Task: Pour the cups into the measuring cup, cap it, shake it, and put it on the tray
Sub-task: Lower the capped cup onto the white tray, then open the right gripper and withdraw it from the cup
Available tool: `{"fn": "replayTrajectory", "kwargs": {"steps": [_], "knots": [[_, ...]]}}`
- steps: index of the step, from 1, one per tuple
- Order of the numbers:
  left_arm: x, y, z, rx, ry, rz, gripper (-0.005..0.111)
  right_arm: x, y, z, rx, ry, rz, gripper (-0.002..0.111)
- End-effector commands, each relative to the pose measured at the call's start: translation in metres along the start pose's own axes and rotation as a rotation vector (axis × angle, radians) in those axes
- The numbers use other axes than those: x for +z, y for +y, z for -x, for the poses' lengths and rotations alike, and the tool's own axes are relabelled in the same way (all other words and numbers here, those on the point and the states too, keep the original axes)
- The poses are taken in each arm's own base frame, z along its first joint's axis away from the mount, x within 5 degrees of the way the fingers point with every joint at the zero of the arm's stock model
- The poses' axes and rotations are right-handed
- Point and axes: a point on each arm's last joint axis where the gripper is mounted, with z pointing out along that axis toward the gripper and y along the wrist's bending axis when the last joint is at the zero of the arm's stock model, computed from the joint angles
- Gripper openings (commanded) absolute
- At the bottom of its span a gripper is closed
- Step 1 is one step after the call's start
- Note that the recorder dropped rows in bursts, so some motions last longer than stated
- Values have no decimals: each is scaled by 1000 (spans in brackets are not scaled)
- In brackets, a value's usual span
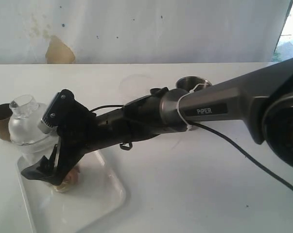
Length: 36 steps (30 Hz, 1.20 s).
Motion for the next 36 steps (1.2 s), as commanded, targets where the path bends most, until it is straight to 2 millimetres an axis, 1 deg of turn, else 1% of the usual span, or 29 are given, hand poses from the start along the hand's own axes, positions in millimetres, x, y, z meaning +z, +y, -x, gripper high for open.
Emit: {"fn": "replayTrajectory", "kwargs": {"steps": [1, 9, 11, 15, 20, 24, 25, 26, 27, 30, 32, 33, 35, 36], "knots": [[0, 0, -1, 1, -6, 1, 0, -5, 1, 10, -23, -26, 2, 100], [0, 0, -1, 1, -6, 1, 0, -21, 1, 34, -34, -53, -55, 100], [0, 0, -1, 1, -6, 1, 0, -25, 1, 38, -6, -51, -73, 100], [0, 0, -1, 1, -6, 1, 0, -32, 4, 46, -24, -32, -61, 100], [0, 0, -1, 1, -6, 1, 0, -47, 7, 67, -45, -66, -89, 100], [0, 0, -1, 1, -6, 1, 0, -76, 17, 103, -68, -146, -119, 100], [0, 0, -1, 1, -6, 1, 0, -89, 22, 117, -58, -183, -129, 100], [0, 0, -1, 1, -6, 1, 0, -96, 25, 124, -48, -197, -130, 100], [0, 0, -1, 1, -6, 1, 0, -109, 32, 135, -43, -206, -129, 100], [0, 0, -1, 1, -6, 1, 0, -139, 48, 152, -25, -152, -124, 98], [0, 0, -1, 1, -6, 1, 0, -157, 64, 157, -5, -82, -71, 92], [0, 0, -1, 1, -6, 1, 0, -165, 72, 158, -37, -34, -45, 89], [0, 0, -1, 1, -6, 1, 0, -185, 80, 162, -8, 27, -86, 75], [0, 0, -1, 1, -6, 1, 0, -197, 84, 164, -18, 53, -126, 65]]}}
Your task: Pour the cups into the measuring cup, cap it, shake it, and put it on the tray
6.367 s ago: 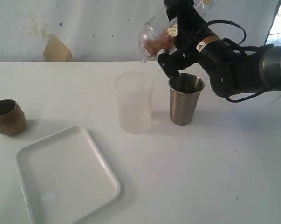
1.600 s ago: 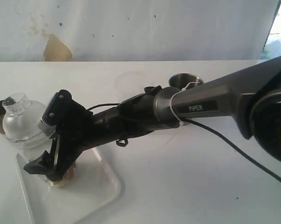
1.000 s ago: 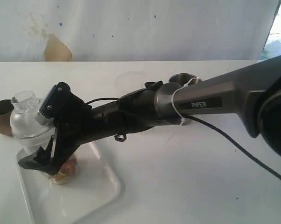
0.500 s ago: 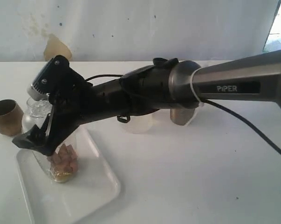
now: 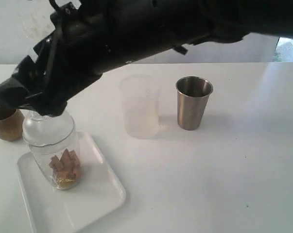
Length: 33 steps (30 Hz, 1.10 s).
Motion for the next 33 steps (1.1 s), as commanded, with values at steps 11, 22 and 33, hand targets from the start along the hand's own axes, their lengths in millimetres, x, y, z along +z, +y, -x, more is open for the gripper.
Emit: {"fn": "replayTrajectory", "kwargs": {"steps": [11, 22, 33], "knots": [[0, 0, -1, 1, -6, 1, 0, -127, 63, 15, -45, -24, -224, 0], [0, 0, -1, 1, -6, 1, 0, -227, 133, -32, -70, -403, -457, 0], [0, 0, -1, 1, -6, 1, 0, -280, 192, -84, -149, -563, -443, 0]]}}
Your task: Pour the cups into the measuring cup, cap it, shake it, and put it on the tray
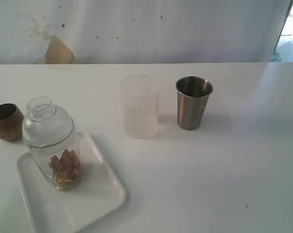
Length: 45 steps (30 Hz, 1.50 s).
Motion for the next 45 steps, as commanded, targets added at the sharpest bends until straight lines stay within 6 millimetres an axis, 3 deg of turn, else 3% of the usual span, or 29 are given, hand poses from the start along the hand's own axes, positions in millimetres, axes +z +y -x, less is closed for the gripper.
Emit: {"fn": "replayTrajectory", "kwargs": {"steps": [1, 11, 28, 31, 35, 39, 45], "knots": [[0, 0, -1, 1, -6, 1, 0, -22, 8, -1, -6, -47, 10, 0], [0, 0, -1, 1, -6, 1, 0, -49, 16, 2, -33, -125, 11, 0], [0, 0, -1, 1, -6, 1, 0, -50, 16, 1, -40, -133, -1, 0], [0, 0, -1, 1, -6, 1, 0, -47, 12, -4, -37, -158, -73, 0], [0, 0, -1, 1, -6, 1, 0, -42, 1, -21, 40, -212, -315, 0], [0, 0, -1, 1, -6, 1, 0, -33, -9, -55, -21, -253, -584, 0], [0, 0, -1, 1, -6, 1, 0, -24, -18, -123, -65, -30, -803, 0]]}}
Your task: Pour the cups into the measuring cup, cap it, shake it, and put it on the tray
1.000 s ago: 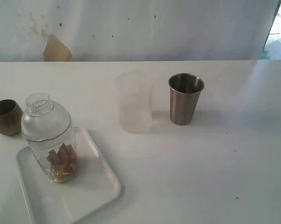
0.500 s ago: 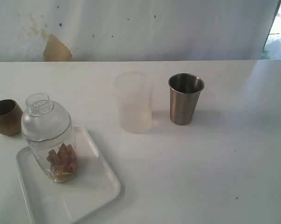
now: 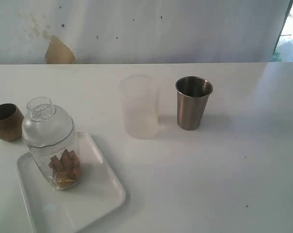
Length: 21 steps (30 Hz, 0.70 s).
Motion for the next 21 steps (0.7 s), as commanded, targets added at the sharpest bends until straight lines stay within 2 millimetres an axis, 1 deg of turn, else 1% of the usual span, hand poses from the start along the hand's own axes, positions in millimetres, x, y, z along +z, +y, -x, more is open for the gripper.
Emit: {"fn": "replayTrajectory", "kwargs": {"steps": [1, 3, 4, 5, 6, 8, 9, 18, 21], "knots": [[0, 0, -1, 1, -6, 1, 0, -1, -2, -39, -79, 108, -70, 0], [0, 0, -1, 1, -6, 1, 0, -4, -3, -63, -100, 180, -77, 0], [0, 0, -1, 1, -6, 1, 0, -7, -3, -78, -101, 226, -79, 0], [0, 0, -1, 1, -6, 1, 0, -9, -3, -86, -102, 251, -77, 0], [0, 0, -1, 1, -6, 1, 0, -12, -2, -99, -102, 290, -75, 0], [0, 0, -1, 1, -6, 1, 0, -12, -3, -101, -105, 314, -74, 0], [0, 0, -1, 1, -6, 1, 0, -15, -3, -108, -106, 388, -72, 0], [0, 0, -1, 1, -6, 1, 0, -27, -3, -129, -103, 654, -68, 0], [0, 0, -1, 1, -6, 1, 0, -27, -3, -129, -77, 657, -77, 0]]}}
